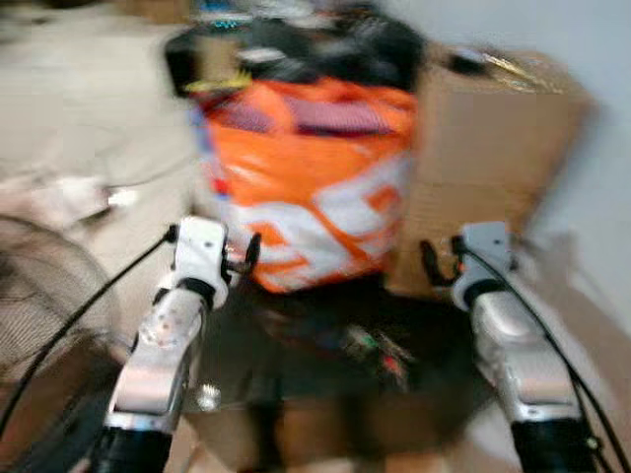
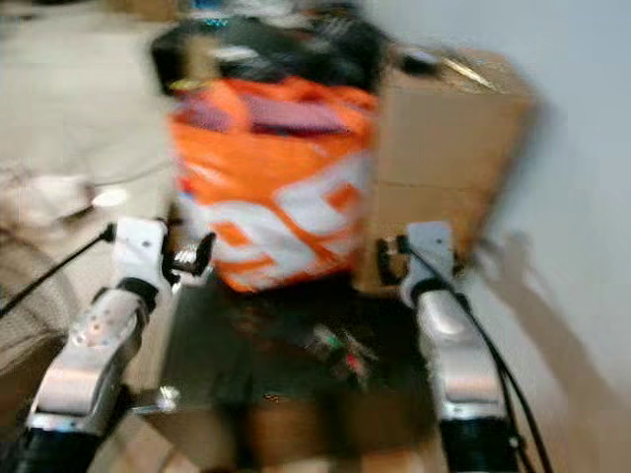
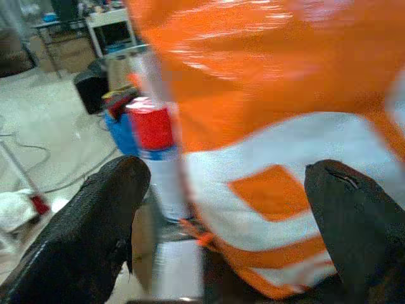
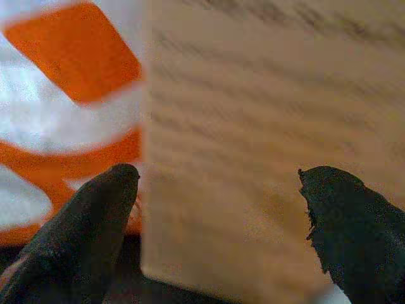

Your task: Hang keys on a hook

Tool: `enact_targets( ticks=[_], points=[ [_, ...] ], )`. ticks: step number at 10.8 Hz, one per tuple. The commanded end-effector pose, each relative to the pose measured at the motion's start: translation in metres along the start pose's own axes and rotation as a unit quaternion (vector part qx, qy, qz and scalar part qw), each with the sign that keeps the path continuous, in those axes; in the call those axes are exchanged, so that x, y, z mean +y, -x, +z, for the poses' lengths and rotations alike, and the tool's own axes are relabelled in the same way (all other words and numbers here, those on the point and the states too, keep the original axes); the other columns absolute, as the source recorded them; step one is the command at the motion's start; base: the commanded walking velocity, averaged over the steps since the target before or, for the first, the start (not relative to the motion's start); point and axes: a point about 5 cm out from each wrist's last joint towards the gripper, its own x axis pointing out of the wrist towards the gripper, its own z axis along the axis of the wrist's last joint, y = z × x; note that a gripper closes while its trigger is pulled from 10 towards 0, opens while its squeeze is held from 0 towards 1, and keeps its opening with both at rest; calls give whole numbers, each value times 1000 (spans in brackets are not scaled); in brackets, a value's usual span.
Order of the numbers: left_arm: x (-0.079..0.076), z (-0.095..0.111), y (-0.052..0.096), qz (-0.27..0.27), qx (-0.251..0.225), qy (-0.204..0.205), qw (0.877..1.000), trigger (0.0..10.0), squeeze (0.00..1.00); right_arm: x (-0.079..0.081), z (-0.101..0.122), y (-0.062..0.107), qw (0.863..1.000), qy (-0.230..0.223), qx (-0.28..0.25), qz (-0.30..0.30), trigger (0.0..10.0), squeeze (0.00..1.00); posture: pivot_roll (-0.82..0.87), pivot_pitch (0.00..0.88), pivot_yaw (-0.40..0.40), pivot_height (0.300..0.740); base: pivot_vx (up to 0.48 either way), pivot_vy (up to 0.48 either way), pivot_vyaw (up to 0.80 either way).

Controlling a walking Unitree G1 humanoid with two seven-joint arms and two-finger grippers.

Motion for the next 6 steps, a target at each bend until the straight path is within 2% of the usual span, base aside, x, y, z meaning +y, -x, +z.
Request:
enact_targets(
  ticks=[1, 3, 4, 5, 6],
  points=[
    [3, -4, 1, -10, 16, -10, 1000, 10000, 4, 2, -3, -2, 999, 11, 19, 32, 10000, 0, -50, 0, 10, 740, 0, 0, 0],
    [-2, -8, 0, -49, 28, -20, 998, 10000, 0, -10, -9, -3, 996, 51, 51, 56, 10000, 0, -61, 0, 17, 740, 0, 0, 0],
    [-6, -11, -1, -84, 38, -37, 995, 10000, 0, -14, -13, -3, 992, 71, 70, 79, 10000, 0, -64, 0, 17, 740, 0, 0, 0],
    [-13, -19, 1, -164, 65, -72, 982, 10000, 0, -21, -19, -4, 985, 109, 100, 93, 10000, 0, -85, 0, 28, 740, 0, 0, 0],
    [-16, -27, 4, -219, 88, -86, 968, 10000, 0, -23, -23, -1, 980, 111, 119, 115, 10000, 0, -102, 0, 32, 740, 0, 0, 0]
  ],
)
